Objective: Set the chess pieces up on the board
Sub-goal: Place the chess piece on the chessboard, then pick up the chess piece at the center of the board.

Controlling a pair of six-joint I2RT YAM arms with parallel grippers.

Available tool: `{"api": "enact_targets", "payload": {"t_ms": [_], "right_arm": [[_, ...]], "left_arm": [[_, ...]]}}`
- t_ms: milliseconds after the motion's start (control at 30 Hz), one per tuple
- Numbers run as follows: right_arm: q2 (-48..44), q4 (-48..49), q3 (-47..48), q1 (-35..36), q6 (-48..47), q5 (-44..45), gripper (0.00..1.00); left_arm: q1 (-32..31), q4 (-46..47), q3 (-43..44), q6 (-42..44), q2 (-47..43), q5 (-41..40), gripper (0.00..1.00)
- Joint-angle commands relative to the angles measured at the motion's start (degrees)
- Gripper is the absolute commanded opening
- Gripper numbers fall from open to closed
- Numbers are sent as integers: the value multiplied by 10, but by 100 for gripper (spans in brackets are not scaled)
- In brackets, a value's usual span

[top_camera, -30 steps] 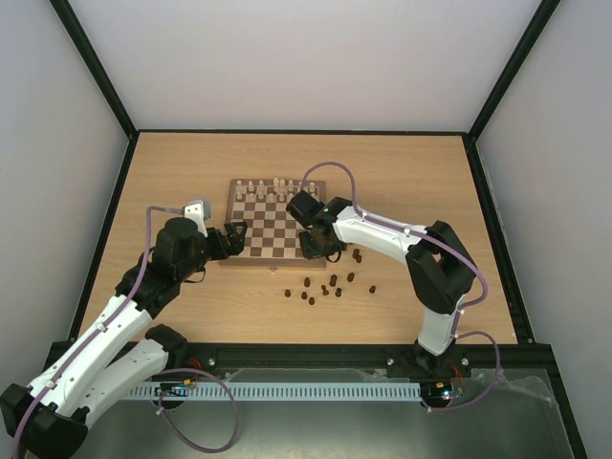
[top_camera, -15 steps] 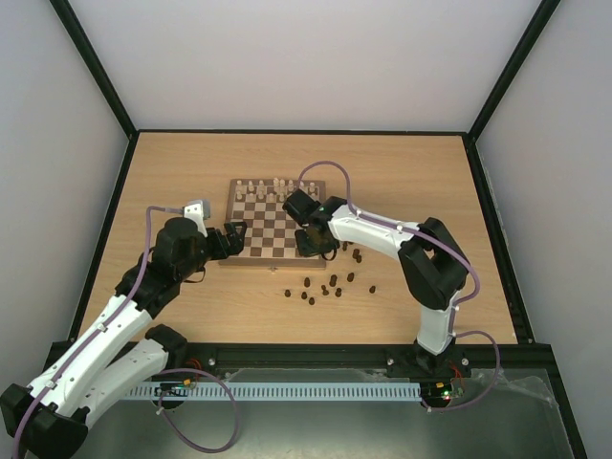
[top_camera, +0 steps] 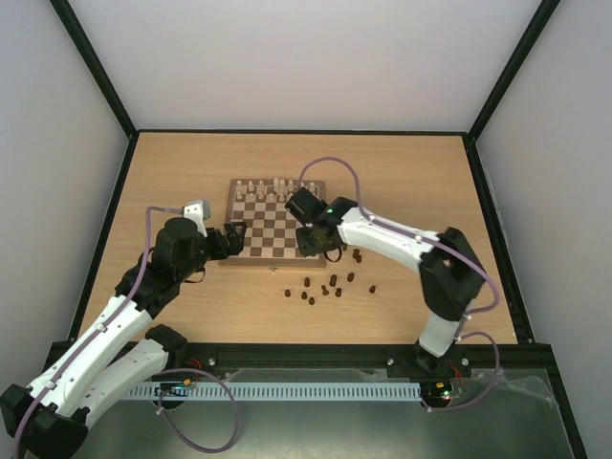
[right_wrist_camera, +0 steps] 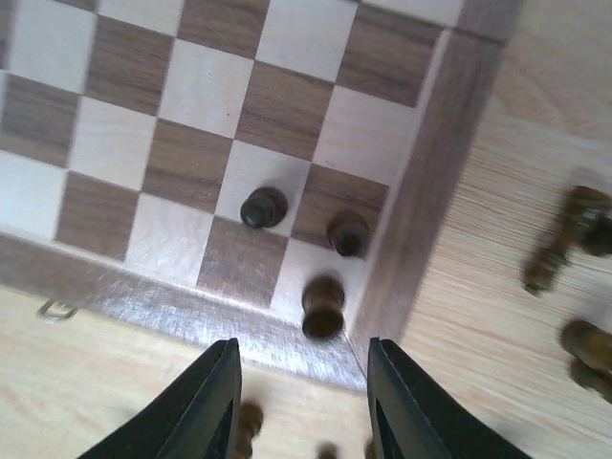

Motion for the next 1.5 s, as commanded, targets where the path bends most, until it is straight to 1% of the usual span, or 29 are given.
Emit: {"api": "enact_targets", "payload": {"t_ms": [0,100,267,433,533,633,767,833,1000,1167,1300,1467], "right_arm": [[-110,-51,-38,5,19,46,40],[-170,-83,-87,4,50,77,43],[-248,-106,-198,-2,129,87,47],[-295,-96,-289,-5,188,75,48],[-303,-82,-321,-7,209,73,48],[-298,-59,-347,-12,217,65,48],[-280,-27,-370,-32,211,52,48],[-279,-8,-378,-46,201,41,47],[-277,6,-378,-78,172,34,41],[-265,19,-379,-86,159,24,33],[-257,23,-386,-86,156,16,31],[-263,25,-389,-86,155,6,20]], "left_arm": [[3,-5,4,1,-4,3,99],[3,3,3,3,3,19,99],[-6,25,0,10,27,51,99],[-47,44,-3,15,48,63,99],[-80,45,-3,15,65,55,99],[-96,40,-8,16,65,43,99],[-101,33,-29,9,43,45,99],[-107,37,-51,-4,16,56,99],[-118,21,-90,-22,-31,50,99],[-126,37,-97,-48,-7,30,99],[-126,50,-100,-61,3,9,99],[-125,44,-94,-60,16,-15,99]]}}
